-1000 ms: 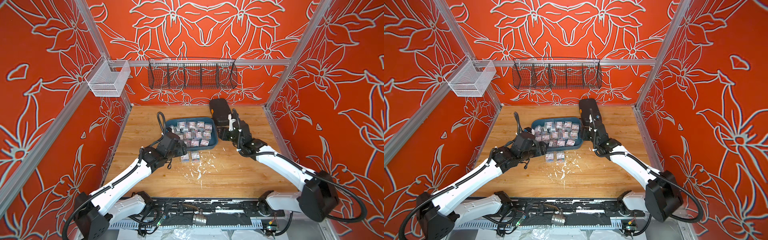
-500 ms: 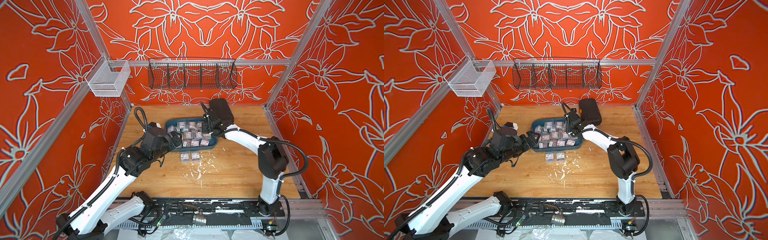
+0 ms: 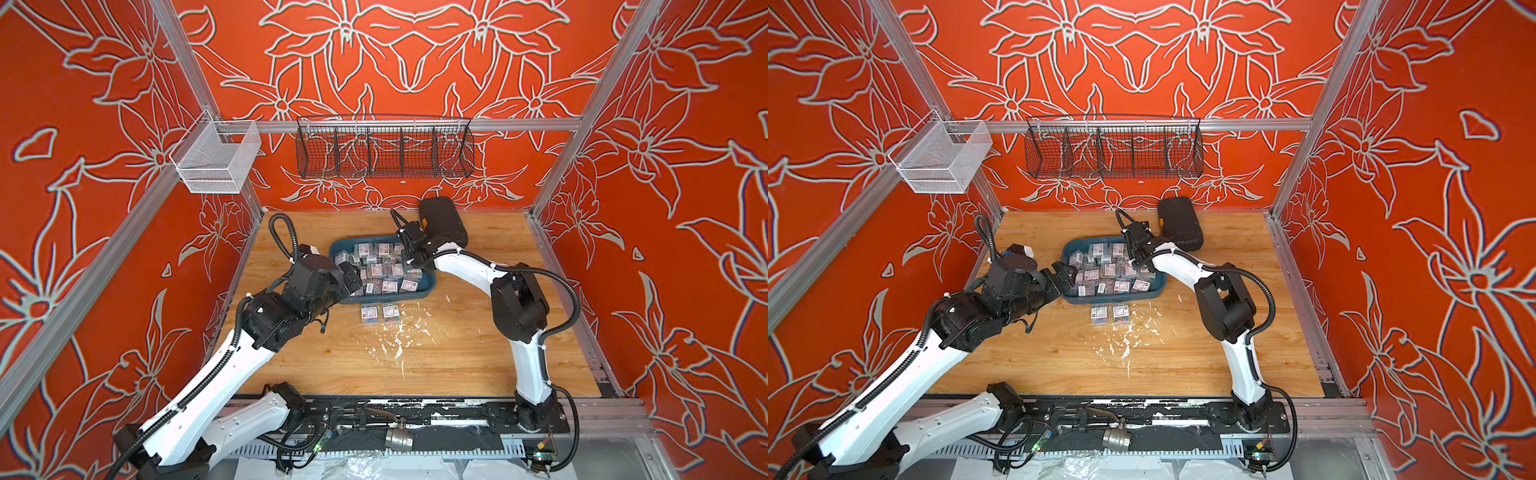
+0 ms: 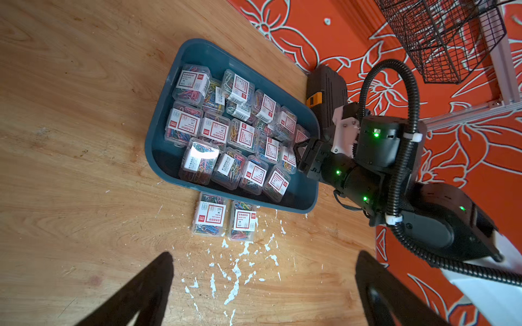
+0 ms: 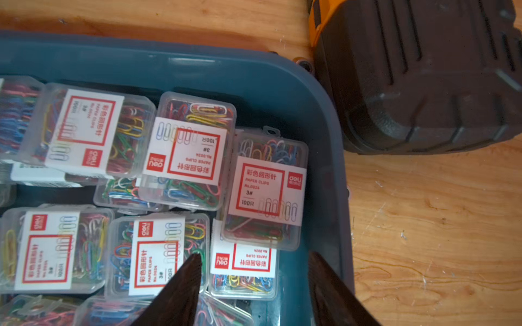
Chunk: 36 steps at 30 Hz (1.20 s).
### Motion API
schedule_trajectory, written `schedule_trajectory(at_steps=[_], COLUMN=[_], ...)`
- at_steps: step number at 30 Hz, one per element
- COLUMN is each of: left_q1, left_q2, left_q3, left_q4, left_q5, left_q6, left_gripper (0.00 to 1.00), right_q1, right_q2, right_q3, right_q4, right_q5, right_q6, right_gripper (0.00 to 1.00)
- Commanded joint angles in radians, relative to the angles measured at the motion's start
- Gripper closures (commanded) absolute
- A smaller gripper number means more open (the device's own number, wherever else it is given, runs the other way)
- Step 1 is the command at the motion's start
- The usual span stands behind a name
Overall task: Take the paper clips out of the storage box
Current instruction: Pick up the boxed paper clips from the storage box.
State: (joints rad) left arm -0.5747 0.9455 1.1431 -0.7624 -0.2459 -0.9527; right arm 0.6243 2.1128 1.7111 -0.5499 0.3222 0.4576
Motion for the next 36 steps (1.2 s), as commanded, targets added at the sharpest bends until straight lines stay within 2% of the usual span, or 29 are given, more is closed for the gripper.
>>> schedule_trajectory(at_steps=[1, 5, 9, 13, 15, 17, 20, 24, 26, 28, 30, 36], left_q1=[0.010, 0.014, 0.047, 0.097, 0.131, 0.200, 0.294, 0.349, 0.354, 0.356, 0.375, 0.375], left_q2=[-0.030, -0.085, -0.092, -0.111, -0.133, -0.133, -0.095, -0.046, -0.014, 0.026, 0.078, 0.103], left_q3=[-0.052, -0.205, -0.304, -0.406, -0.486, -0.552, -0.591, -0.620, -0.631, -0.645, -0.638, -0.632], left_q4=[-0.021, 0.059, 0.107, 0.186, 0.303, 0.404, 0.455, 0.512, 0.551, 0.571, 0.574, 0.576], left_q5=[-0.141, -0.262, -0.249, -0.261, -0.222, -0.114, -0.058, -0.046, -0.026, -0.081, -0.076, -0.070], left_q6=[0.015, 0.106, 0.295, 0.343, 0.405, 0.439, 0.431, 0.441, 0.446, 0.419, 0.400, 0.397], left_gripper=[0.02, 0.02, 0.03, 0.03, 0.03, 0.02, 0.02, 0.03, 0.03, 0.03, 0.03, 0.03], right_q1=[0.007, 0.002, -0.018, -0.031, -0.038, -0.051, -0.064, -0.066, -0.066, -0.067, -0.067, -0.067], right_q2=[0.042, 0.058, 0.096, 0.117, 0.132, 0.146, 0.158, 0.180, 0.190, 0.197, 0.199, 0.207], right_q3=[0.037, 0.029, 0.063, 0.083, 0.089, 0.100, 0.109, 0.148, 0.170, 0.185, 0.189, 0.229], right_q4=[-0.051, -0.020, -0.021, -0.013, 0.000, 0.001, 0.014, 0.019, 0.012, 0.006, 0.014, 0.004], right_q5=[0.052, 0.040, 0.004, -0.002, -0.001, -0.002, 0.005, -0.015, -0.017, -0.019, -0.018, -0.003], right_q6=[0.043, 0.042, 0.036, 0.012, 0.009, 0.016, 0.009, -0.030, -0.036, -0.039, -0.042, -0.068], right_gripper=[0.38, 0.38, 0.39, 0.39, 0.39, 0.39, 0.38, 0.37, 0.34, 0.30, 0.30, 0.38])
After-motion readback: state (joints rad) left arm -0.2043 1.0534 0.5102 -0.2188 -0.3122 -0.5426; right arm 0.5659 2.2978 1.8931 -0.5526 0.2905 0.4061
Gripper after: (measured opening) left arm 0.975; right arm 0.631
